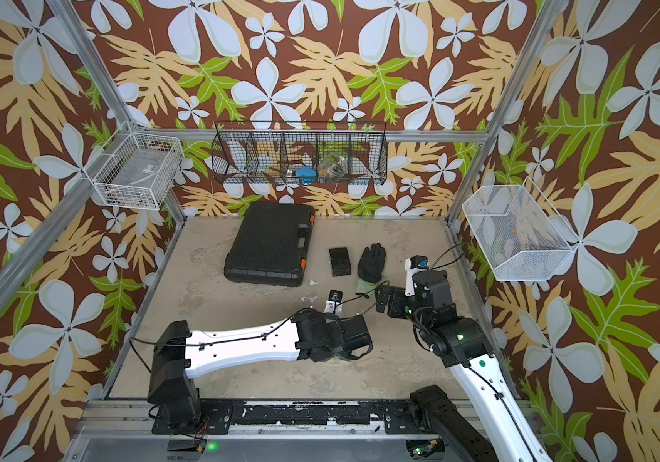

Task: Assemble a giraffe with lego
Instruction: Assemble the lego brick with the lego brick.

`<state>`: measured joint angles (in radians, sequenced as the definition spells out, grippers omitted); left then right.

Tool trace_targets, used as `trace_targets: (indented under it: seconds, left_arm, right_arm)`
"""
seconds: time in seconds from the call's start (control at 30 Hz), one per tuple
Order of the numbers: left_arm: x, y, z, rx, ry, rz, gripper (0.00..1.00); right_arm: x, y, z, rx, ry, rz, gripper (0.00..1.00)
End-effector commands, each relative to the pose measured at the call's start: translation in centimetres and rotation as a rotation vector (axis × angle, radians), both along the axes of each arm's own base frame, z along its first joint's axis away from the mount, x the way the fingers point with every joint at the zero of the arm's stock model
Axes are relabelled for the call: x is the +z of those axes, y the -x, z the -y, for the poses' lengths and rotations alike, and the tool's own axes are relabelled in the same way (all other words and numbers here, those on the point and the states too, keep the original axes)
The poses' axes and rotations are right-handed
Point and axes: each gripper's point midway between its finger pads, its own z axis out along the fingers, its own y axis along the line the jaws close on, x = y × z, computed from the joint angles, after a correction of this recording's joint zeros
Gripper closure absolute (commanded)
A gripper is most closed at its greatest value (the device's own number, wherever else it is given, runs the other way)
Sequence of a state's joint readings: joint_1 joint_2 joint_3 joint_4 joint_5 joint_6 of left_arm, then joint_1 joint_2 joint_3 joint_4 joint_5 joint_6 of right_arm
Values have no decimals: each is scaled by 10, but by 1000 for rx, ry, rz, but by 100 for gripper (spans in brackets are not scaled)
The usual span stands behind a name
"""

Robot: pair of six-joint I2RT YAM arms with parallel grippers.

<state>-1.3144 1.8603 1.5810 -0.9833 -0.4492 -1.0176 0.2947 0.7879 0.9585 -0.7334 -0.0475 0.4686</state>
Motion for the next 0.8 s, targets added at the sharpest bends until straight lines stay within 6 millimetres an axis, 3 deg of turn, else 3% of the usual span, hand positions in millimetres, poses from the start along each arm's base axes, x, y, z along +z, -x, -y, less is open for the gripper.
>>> trace_targets:
  seconds: [0.0,0.2,0.43,0.77]
  left_arm:
    - [-59,66,-22,-33,-119,-396,92]
    - [-57,66,-18,-47,-104,-388,91]
    - [-33,59,-20,-40,-107,-331,80]
    - [-13,52,-20,-53,-105,-281,74]
  right_arm:
    - [5,0,5,-24,-4,19,2]
    - [10,2,8,-36,-9,31,2]
    - [15,2,10,-53,-31,43,2]
    - [16,4,12,-80,-61,51,2]
